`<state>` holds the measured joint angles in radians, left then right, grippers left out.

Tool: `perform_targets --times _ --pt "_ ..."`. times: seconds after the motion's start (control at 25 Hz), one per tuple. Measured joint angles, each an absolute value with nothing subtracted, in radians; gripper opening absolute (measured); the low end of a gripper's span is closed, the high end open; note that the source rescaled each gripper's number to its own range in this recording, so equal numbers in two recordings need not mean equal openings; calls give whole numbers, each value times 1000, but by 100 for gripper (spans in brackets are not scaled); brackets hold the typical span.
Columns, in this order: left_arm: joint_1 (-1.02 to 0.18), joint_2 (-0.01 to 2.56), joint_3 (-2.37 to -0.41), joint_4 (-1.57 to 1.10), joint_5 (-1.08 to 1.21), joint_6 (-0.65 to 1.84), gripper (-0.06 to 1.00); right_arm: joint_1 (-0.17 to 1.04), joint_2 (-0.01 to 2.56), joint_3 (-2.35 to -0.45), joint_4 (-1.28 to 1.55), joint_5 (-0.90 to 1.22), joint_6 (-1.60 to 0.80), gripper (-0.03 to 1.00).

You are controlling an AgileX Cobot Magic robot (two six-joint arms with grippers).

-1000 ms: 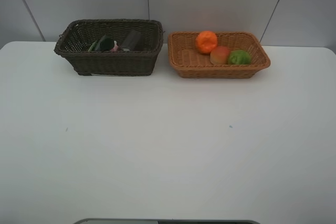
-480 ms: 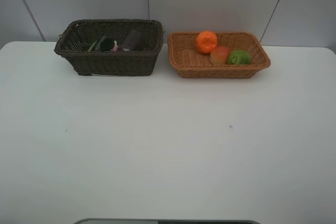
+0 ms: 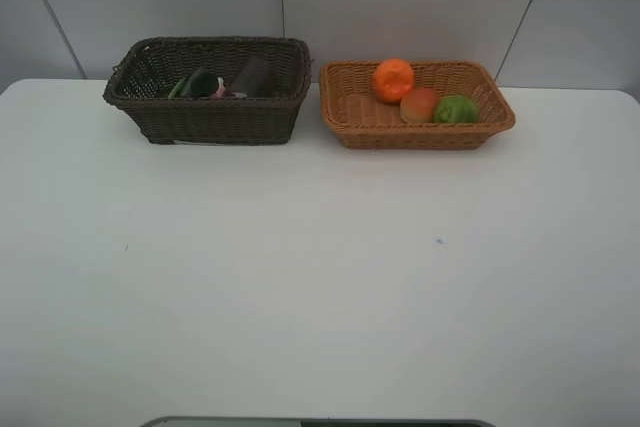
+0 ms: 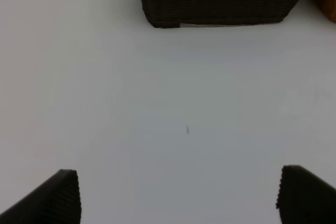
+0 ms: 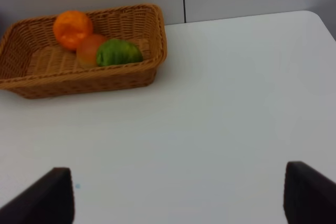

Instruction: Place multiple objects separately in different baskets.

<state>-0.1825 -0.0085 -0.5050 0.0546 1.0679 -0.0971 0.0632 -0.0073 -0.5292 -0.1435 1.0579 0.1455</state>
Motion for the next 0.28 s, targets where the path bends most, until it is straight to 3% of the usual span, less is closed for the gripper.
perform_targets --times 0.28 --pt "-183 -8 -505 55 1068 -97 93 63 -7 -529 -143 1058 146 88"
